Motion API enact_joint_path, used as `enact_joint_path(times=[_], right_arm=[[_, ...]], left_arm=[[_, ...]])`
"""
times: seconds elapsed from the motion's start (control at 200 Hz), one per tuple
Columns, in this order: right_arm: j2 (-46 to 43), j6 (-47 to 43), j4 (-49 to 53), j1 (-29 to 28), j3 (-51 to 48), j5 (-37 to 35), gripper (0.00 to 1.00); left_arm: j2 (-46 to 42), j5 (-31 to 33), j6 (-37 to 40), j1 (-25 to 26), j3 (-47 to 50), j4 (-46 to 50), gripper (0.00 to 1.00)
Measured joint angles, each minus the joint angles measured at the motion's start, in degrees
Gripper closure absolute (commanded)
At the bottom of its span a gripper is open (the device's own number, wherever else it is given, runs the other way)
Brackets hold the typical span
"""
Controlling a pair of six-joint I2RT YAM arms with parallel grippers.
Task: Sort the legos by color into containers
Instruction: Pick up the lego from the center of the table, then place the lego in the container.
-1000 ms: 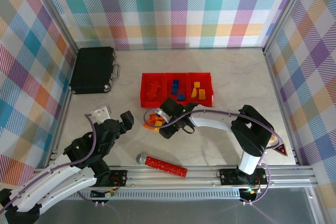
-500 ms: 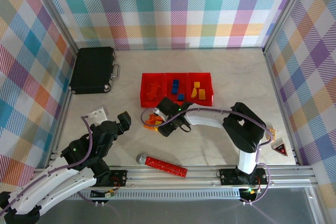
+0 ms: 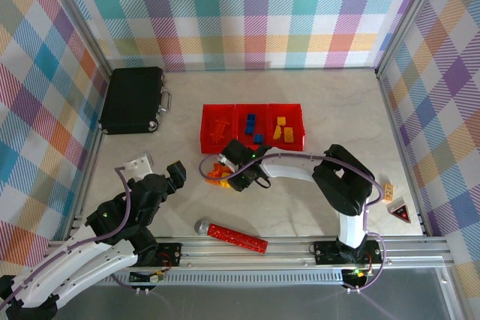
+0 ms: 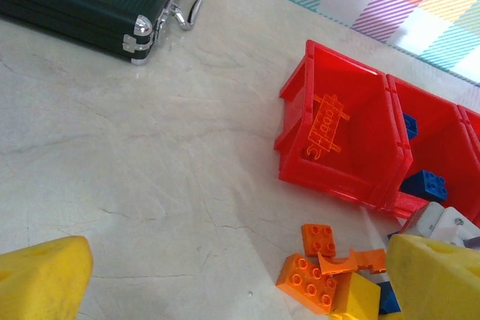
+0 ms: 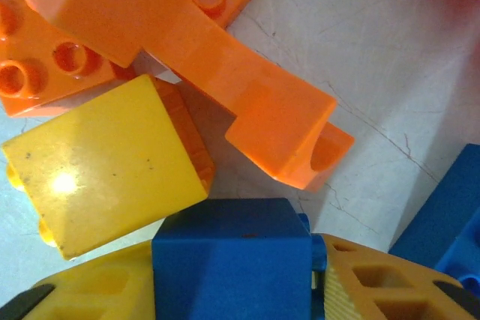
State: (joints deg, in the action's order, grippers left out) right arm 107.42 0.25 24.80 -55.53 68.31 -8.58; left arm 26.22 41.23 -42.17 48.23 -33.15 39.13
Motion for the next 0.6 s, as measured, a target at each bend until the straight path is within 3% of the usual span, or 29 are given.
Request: enact_joint_path(times=[0.365,0.6], right_arm=[[-8.02,-0.57,3.85,0.15,0.33,-2.16,0.68],[-9.38,-0.76,4.52,5.77,6.03,-1.53,0.69]], left_arm=[[-3.1,0.0,1.07,0.0,0.76,0.17,0.0],[-3.1,-0.35,1.09,0.0,1.22,-0.11,0.0]])
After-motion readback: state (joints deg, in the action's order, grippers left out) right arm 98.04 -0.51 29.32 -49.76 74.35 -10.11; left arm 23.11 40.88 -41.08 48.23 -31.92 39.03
